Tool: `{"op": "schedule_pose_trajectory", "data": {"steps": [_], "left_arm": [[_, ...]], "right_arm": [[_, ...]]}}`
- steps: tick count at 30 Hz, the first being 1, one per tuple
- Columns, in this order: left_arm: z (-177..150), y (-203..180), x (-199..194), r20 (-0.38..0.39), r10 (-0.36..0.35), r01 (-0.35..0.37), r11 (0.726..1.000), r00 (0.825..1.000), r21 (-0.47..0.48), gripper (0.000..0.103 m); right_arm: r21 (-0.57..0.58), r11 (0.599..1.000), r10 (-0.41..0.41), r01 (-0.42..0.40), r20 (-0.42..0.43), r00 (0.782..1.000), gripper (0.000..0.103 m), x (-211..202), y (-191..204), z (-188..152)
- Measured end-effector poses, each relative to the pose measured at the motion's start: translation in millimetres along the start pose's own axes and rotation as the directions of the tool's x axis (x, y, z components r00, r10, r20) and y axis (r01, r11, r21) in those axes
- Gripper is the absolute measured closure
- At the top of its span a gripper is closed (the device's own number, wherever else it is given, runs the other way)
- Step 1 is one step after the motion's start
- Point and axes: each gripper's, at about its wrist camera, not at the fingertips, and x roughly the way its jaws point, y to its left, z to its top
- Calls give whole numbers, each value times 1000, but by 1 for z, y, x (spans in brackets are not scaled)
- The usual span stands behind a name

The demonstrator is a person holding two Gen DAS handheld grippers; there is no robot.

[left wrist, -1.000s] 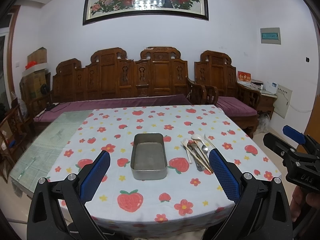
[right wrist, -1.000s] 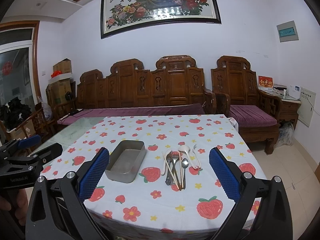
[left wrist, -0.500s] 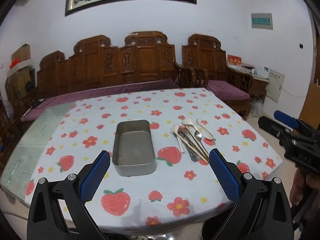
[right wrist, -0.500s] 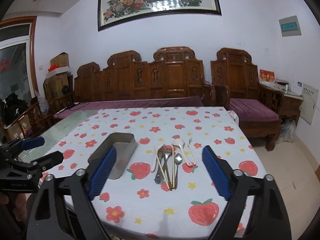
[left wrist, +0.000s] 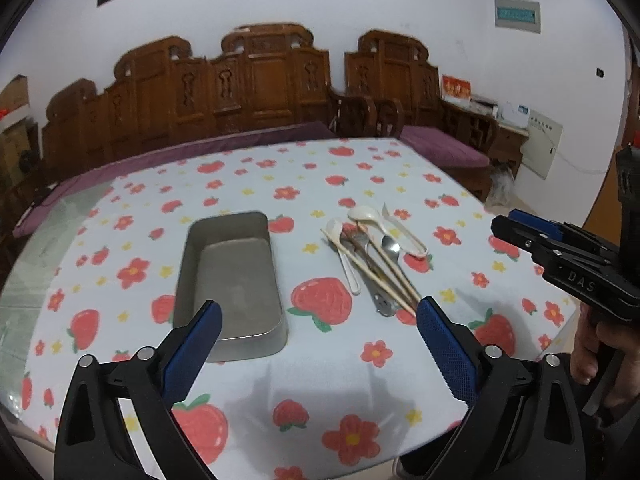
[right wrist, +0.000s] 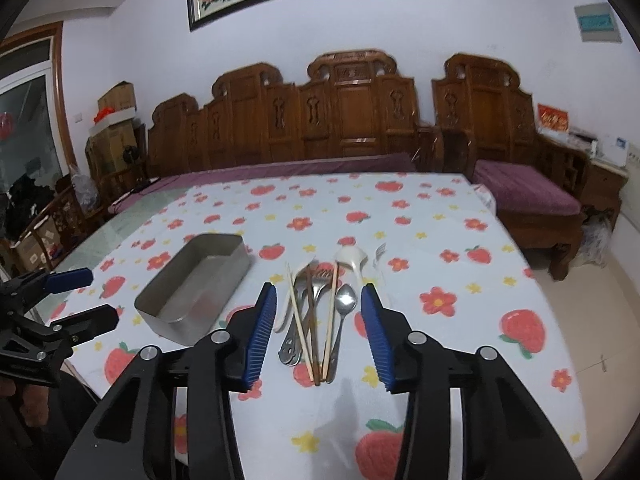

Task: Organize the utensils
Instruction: 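Grasp the white plastic spoon with the left tool while the right tool grasps a wooden chopstick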

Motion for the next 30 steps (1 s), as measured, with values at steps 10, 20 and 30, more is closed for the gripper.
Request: {"op": "schedule_pose_trajectory", "data": {"steps": [10, 20, 30], "left_arm": [[7, 9, 45, -61, -19, 19, 1000, 998, -1, 29], [11, 18, 67, -97, 4, -4, 1000, 995, 5, 32], [14, 14, 86, -117, -3, 3, 1000, 993, 5, 32]], "right_arm": [[-73, 990, 102, -117, -183, 978, 80, 99, 15, -14], [-96, 980, 134, -174, -326, 936, 86, 166, 13, -28], [-96, 976, 146, -196, -378, 914, 97, 179, 11, -23]]}}
